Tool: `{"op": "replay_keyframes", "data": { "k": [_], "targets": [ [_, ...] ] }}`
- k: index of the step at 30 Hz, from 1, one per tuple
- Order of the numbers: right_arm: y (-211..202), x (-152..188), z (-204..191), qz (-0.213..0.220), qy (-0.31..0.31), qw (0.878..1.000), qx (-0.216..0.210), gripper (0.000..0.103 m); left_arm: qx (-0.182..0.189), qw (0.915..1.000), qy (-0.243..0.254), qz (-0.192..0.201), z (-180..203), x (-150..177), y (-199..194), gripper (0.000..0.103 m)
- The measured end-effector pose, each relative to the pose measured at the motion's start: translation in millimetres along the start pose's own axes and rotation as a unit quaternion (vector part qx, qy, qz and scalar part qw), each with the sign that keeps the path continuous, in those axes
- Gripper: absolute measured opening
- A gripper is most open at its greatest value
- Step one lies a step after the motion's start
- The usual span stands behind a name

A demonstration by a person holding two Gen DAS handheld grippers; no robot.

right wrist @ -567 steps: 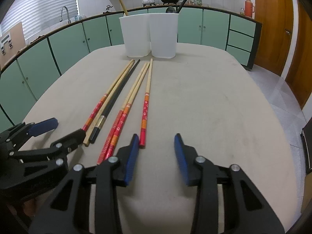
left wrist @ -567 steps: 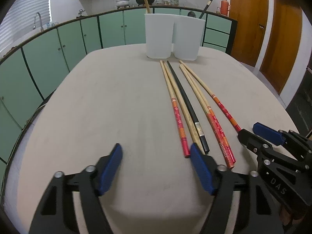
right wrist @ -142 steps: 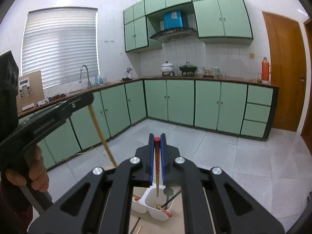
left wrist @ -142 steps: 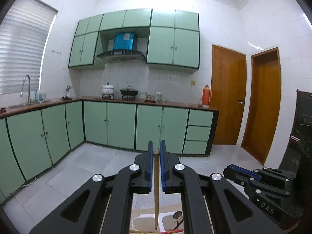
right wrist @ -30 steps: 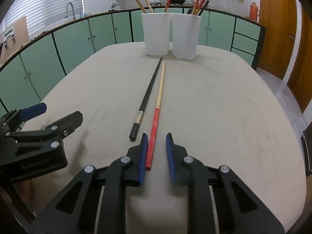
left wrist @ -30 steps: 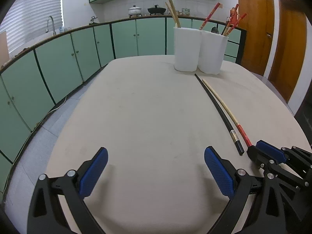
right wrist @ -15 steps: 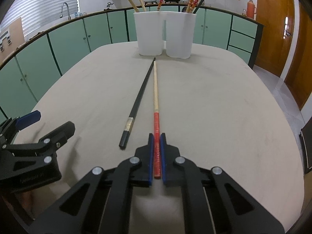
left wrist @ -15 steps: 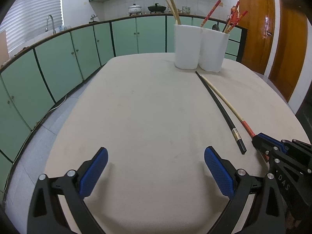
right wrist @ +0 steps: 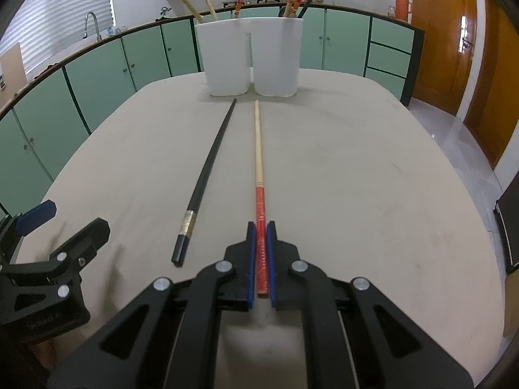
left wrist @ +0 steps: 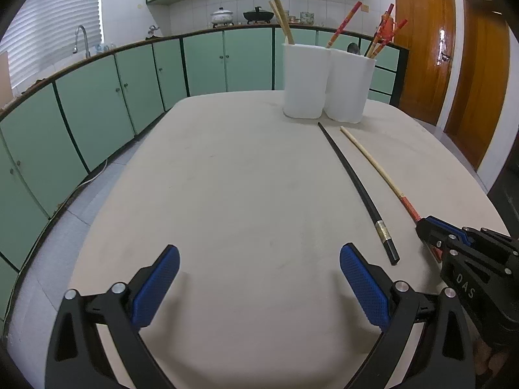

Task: Organize utensils
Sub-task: 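Hold the red-patterned chopstick in the right tool while the left tool approaches the black chopstick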

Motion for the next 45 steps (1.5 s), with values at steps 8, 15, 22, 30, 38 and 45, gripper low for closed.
{"op": "replay_keyframes", "data": {
  "k": [8, 15, 22, 30, 38, 45],
  "targets": [
    [0.3, 0.2, 0.6, 0.000, -0.001, 1.000, 0.001, 0.006, 0.002, 1.0000, 0.003, -0.001, 1.5, 0.2, 0.4, 0.097],
    [1.1, 0.0, 7.7, -0.001, 0.010, 1.000, 0.008, 0.006, 0.004, 1.0000, -0.001, -0.002, 0.1, -0.9, 0.1, 0.097],
    [1.8, -0.9, 9.4, -0.001, 0.010, 1.000, 0.011, 0.006, 0.005, 1.0000, 0.000, -0.002, 0.6, -1.2, 0.2, 0.097],
    [2.8, -2.9, 10.4, -0.004, 0.014, 1.000, 0.012, 0.006, 0.005, 1.0000, 0.000, -0.002, 0.8, -1.3, 0.0, 0.097],
    [5.7, -5.7, 14.2, -0.007, 0.020, 1.000, 0.014, 0.006, 0.010, 1.0000, 0.001, 0.000, 8.0, -4.7, -0.6, 0.097],
    [-4.8, -5.7, 17.3, 0.010, 0.019, 1.000, 0.004, 0.010, 0.017, 0.9998, -0.004, 0.011, 14.5, -10.5, -5.3, 0.097]
  ]
}}
Point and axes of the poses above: each gripper's, at about its wrist camera, not at the fingertips, and y roughly the way its jaws point, z to its right, x to its underside, the point moved 7 cm from there along y, roughly the way its jaws point, and after that the axes turned 1 degree about -z, right-handed, at the moved point
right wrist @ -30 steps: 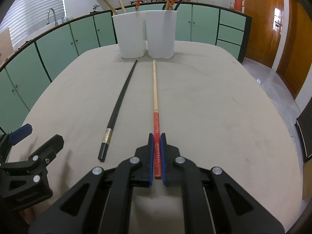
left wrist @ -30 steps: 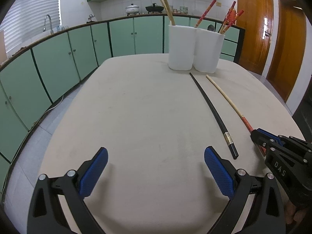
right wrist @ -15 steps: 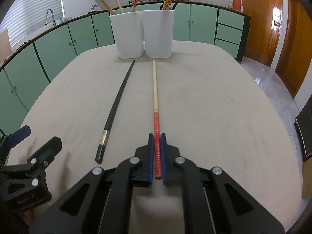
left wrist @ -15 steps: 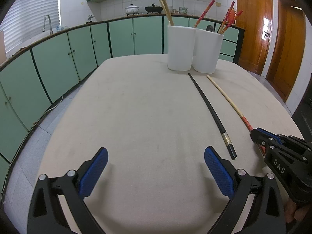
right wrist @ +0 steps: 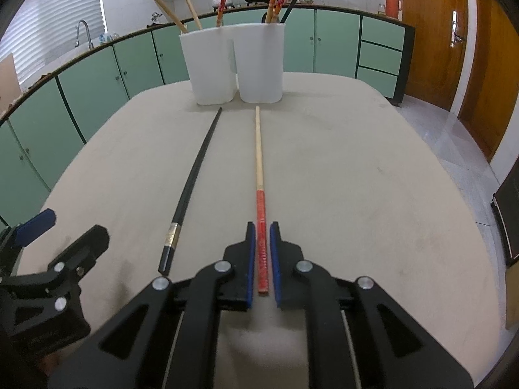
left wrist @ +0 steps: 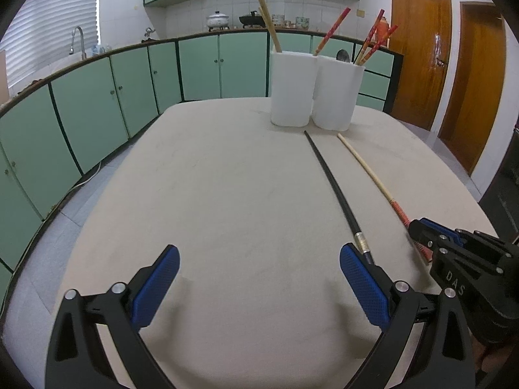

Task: Organize utensils
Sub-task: 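Hold the red-patterned chopstick in the right tool while the left tool approaches the black chopstick, then grasp the black chopstick with the left tool while the right holds the red-patterned chopstick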

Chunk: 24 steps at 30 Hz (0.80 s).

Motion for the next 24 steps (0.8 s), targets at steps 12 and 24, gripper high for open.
{"op": "replay_keyframes", "data": {
  "k": [12, 24],
  "targets": [
    [-18.3, 14.2, 14.6, 0.014, -0.006, 1.000, -0.027, 0.025, 0.017, 0.9996, 0.022, 0.003, 24.0, 3.7, -2.9, 0.097],
    [-11.4, 20.3, 7.1, 0.002, -0.027, 0.999, -0.047, 0.022, 0.013, 0.9994, 0.030, -0.009, 27.5, 8.0, 3.8, 0.097]
  ]
}}
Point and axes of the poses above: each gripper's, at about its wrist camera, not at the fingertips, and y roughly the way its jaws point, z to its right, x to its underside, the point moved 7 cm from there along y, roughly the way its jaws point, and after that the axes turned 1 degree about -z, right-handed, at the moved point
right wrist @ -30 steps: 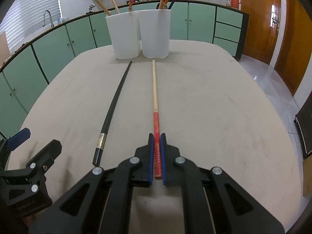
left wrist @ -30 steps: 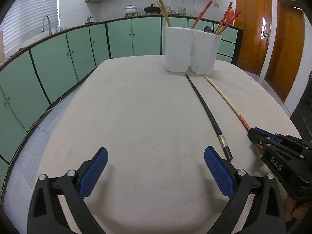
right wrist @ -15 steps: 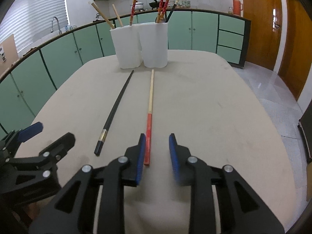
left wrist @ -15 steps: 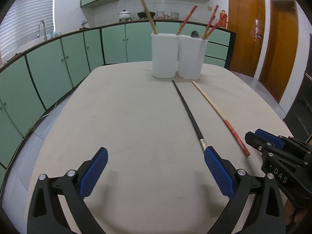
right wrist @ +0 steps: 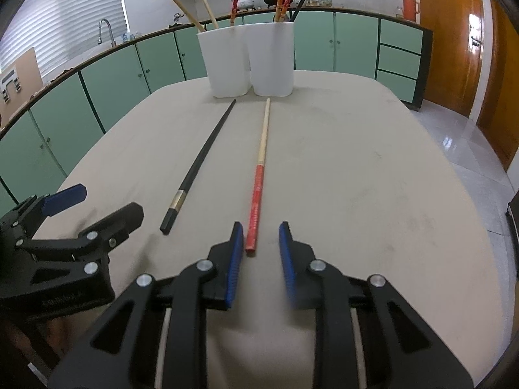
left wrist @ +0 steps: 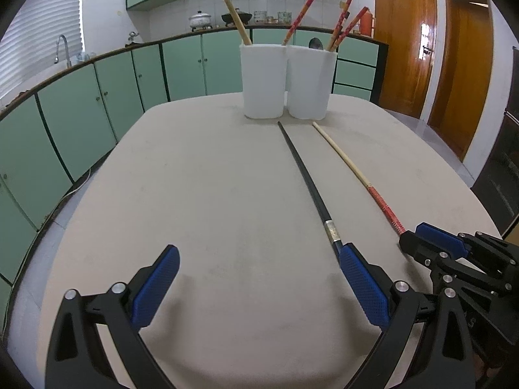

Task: Organize utensils
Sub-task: 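Grasp the black chopstick with the left tool while the right holds the red-patterned chopstick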

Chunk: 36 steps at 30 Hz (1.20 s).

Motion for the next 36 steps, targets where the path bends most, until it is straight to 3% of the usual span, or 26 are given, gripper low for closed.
{"op": "replay_keyframes", "data": {
  "k": [8, 17, 25, 36],
  "targets": [
    [-5.7, 6.2, -2.1, -0.001, -0.006, 1.000, -0.017, 0.022, -0.006, 1.0000, -0.006, -0.003, -5.8, -0.1, 1.8, 0.097],
    [-5.0, 8.2, -5.6, 0.005, -0.015, 1.000, -0.005, 0.018, -0.005, 0.9999, -0.010, -0.001, -6.3, 0.8, 1.4, 0.097],
    [1.8, 4.2, -12.1, 0.004, -0.035, 0.999, 0.004, 0.006, 0.001, 1.0000, -0.008, -0.002, -1.1, 2.0, 0.5, 0.097],
    [-2.8, -1.5, 27.0, -0.002, 0.016, 1.000, 0.004, 0.005, 0.008, 0.9999, -0.001, -0.015, 13.4, 5.5, 2.1, 0.097]
  ]
}}
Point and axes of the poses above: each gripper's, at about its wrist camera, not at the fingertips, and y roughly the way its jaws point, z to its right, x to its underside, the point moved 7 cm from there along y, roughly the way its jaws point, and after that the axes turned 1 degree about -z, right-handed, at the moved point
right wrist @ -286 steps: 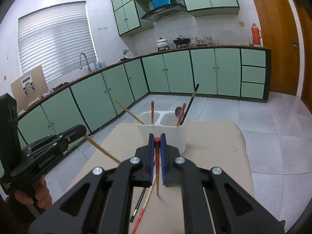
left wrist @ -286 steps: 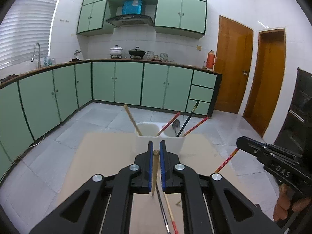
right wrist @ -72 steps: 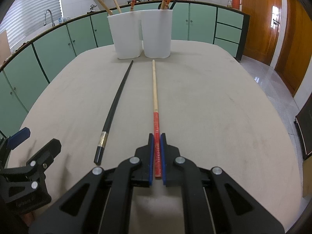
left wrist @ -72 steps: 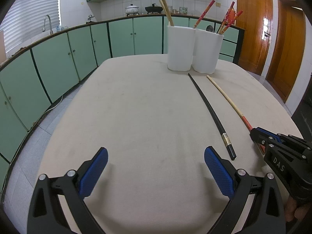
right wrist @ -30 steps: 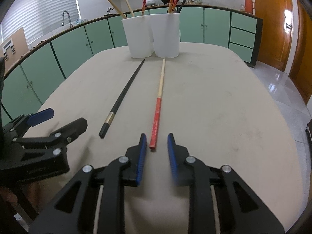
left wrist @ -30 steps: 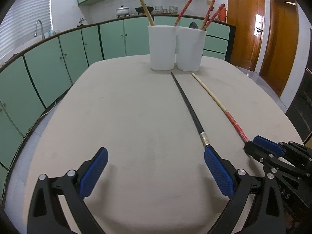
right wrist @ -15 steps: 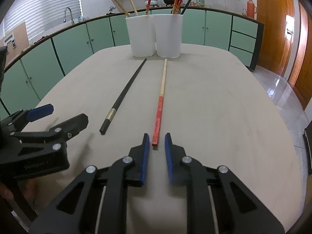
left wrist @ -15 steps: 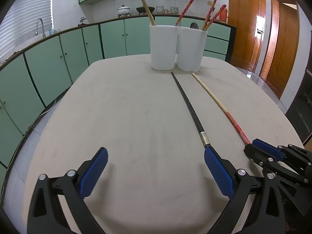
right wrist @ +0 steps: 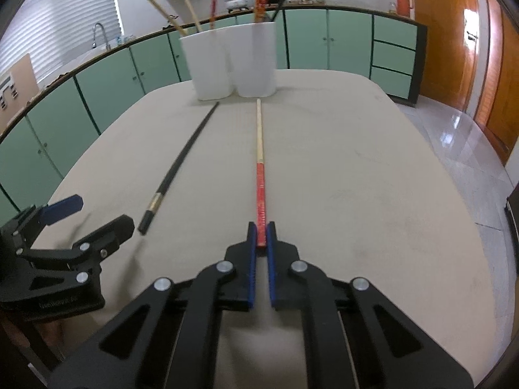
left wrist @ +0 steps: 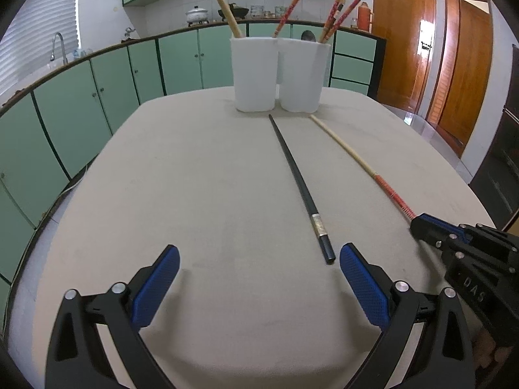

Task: Organize utensils
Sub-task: 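Grasp the black chopstick with the left tool while the right holds the red-patterned chopstick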

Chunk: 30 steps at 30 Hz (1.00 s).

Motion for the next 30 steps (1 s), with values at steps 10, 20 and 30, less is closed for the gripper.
{"op": "replay_keyframes", "data": {
  "k": [10, 20, 30],
  "targets": [
    [-6.2, -7.5, -2.6, 0.012, -0.012, 1.000, 0.007, 0.005, -0.001, 0.9997, -0.011, -0.024, 17.2, -0.7, 15.1, 0.079],
    [-4.8, -14.5, 0.1, 0.004, -0.005, 1.000, 0.013, 0.005, 0.016, 0.9997, 0.012, -0.011, 33.8, -4.1, 10.6, 0.008],
    [-13.3, -27.1, -12.3, 0.000, -0.020, 0.999, 0.027, 0.005, 0.016, 0.9999, 0.001, 0.007, 19.6, -16.2, -13.7, 0.007]
  ]
}}
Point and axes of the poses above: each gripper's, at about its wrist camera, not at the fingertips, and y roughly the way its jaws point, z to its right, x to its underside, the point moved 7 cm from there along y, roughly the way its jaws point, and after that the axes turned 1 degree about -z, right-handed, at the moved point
